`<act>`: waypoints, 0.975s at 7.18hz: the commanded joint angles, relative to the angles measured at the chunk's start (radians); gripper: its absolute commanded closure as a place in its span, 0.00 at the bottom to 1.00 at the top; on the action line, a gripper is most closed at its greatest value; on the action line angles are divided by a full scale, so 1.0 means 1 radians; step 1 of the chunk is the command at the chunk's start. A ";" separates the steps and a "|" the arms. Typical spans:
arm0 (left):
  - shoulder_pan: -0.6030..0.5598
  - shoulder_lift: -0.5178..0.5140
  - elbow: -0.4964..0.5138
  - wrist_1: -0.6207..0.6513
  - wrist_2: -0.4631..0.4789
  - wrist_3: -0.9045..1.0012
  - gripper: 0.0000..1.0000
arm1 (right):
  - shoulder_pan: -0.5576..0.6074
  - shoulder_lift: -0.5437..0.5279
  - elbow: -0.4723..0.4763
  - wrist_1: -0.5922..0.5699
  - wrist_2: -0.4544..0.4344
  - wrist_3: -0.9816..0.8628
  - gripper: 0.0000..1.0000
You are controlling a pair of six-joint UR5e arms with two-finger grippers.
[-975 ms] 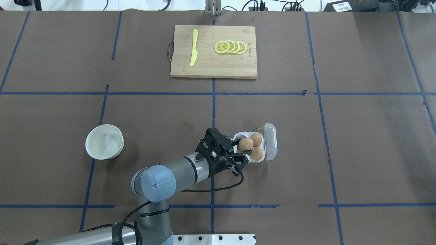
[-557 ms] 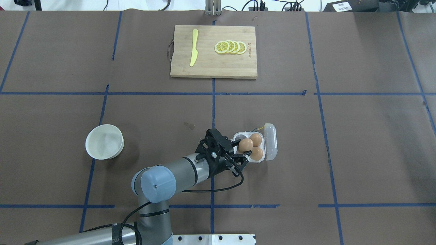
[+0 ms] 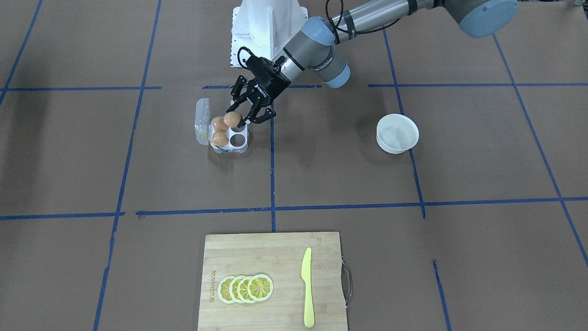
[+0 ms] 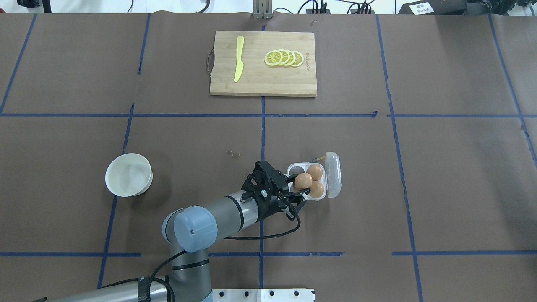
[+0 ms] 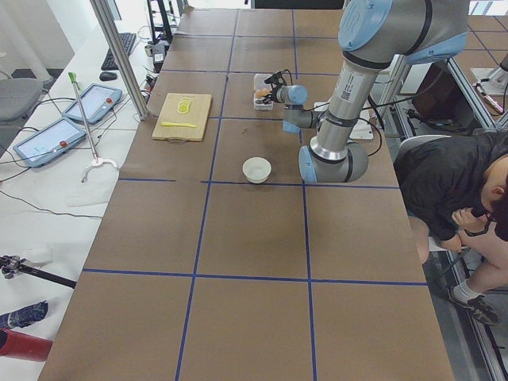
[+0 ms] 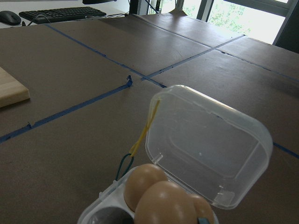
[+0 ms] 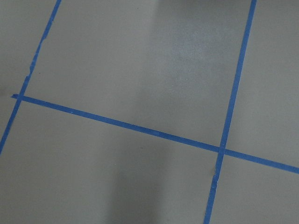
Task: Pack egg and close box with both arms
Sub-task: 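Lower the egg into the empty egg box cup and open the left gripper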
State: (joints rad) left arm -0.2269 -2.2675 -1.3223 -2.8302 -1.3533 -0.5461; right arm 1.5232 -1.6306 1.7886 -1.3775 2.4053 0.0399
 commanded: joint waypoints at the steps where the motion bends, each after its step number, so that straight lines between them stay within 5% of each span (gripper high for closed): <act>1: 0.001 0.000 -0.002 0.000 -0.001 0.000 0.48 | 0.002 0.000 0.000 0.000 0.000 0.000 0.00; 7: 0.006 0.000 -0.003 0.000 -0.001 0.000 0.34 | 0.003 -0.002 0.000 0.000 0.000 0.000 0.00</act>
State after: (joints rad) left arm -0.2212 -2.2672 -1.3253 -2.8302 -1.3545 -0.5461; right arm 1.5263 -1.6321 1.7894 -1.3775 2.4053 0.0395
